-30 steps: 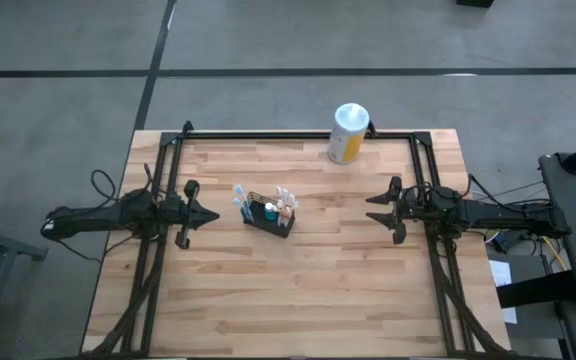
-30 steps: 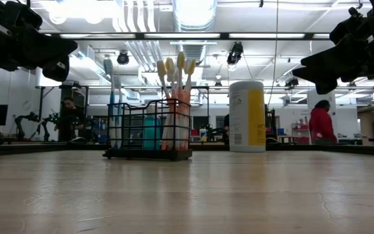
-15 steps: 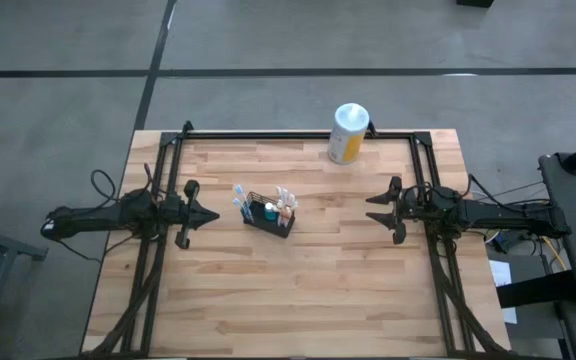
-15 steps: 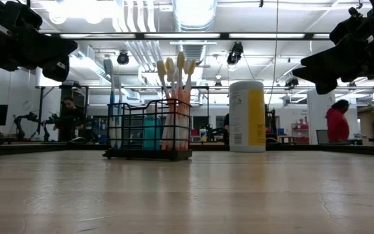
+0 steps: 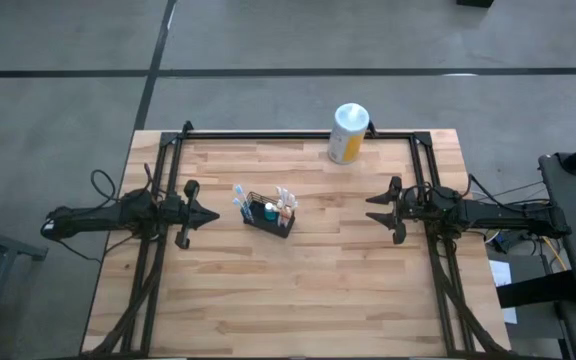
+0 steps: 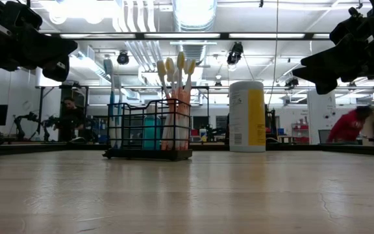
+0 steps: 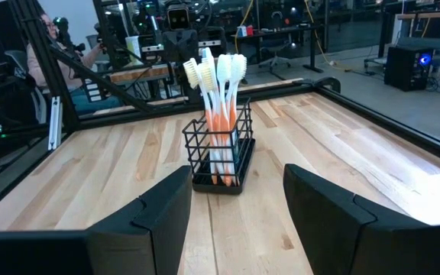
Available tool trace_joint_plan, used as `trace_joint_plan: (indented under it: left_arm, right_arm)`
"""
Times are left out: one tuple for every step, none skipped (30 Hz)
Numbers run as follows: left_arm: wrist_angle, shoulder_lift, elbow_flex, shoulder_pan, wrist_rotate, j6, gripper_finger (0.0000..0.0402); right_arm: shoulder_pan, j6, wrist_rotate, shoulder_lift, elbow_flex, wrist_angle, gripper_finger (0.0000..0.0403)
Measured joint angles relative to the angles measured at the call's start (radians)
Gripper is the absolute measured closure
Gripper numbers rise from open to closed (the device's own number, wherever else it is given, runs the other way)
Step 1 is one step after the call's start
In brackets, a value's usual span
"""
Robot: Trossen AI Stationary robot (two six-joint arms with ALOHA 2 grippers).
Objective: Pick & Place toothbrushing station
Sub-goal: Return to Home Position
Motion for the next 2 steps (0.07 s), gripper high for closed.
trace_joint_plan:
  left_arm:
    - [0.0, 0.0, 0.0, 0.0, 0.0, 0.0, 0.039]
    - [0.0, 0.0, 0.0, 0.0, 0.0, 0.0, 0.039]
  right_arm:
    - [0.0, 0.0, 0.0, 0.0, 0.0, 0.0, 0.0199]
    - [0.0, 0.0, 0.0, 0.0, 0.0, 0.0, 0.0199]
